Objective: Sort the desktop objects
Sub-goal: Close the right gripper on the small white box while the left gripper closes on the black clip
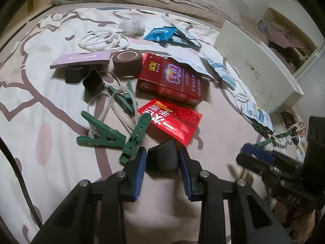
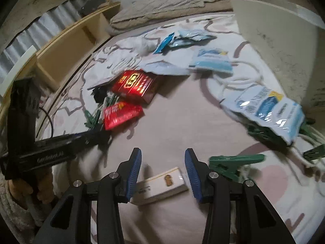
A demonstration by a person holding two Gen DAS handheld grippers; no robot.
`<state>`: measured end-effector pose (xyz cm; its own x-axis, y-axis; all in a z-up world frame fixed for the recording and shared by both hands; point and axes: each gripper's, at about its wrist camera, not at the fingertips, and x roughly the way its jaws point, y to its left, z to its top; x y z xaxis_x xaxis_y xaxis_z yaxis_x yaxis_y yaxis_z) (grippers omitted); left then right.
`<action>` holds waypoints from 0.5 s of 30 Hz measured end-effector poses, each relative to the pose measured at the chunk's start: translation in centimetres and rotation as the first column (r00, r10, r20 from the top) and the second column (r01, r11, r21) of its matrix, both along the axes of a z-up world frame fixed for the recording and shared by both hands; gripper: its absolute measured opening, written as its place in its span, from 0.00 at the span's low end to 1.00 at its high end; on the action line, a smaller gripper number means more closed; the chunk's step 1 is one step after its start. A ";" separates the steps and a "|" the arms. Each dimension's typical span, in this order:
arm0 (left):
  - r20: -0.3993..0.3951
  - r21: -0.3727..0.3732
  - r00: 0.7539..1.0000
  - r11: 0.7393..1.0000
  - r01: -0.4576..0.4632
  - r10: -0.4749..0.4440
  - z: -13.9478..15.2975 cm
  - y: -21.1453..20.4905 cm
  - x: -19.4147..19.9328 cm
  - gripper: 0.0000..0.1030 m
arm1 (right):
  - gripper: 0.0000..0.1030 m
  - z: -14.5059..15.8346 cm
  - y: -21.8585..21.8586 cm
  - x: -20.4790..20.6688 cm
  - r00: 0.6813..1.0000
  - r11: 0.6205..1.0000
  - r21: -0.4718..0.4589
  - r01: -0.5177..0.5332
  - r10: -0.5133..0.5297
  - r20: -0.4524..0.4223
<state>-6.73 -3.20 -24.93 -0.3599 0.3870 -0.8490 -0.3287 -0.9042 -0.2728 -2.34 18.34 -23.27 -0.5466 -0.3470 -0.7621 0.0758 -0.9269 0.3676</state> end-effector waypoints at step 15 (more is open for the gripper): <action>-0.012 -0.062 0.990 0.988 0.139 -0.140 0.3 1.7 2.5 0.32 | 0.44 0.6 0.7 2.8 1.000 0.999 -0.048 0.006 -0.007 -0.004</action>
<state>-4.19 -1.53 -24.66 -0.3196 0.3826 -0.8669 -0.4568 -0.8637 -0.2128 0.45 19.06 -22.68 -0.5524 -0.3793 -0.7423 0.0716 -0.9088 0.4111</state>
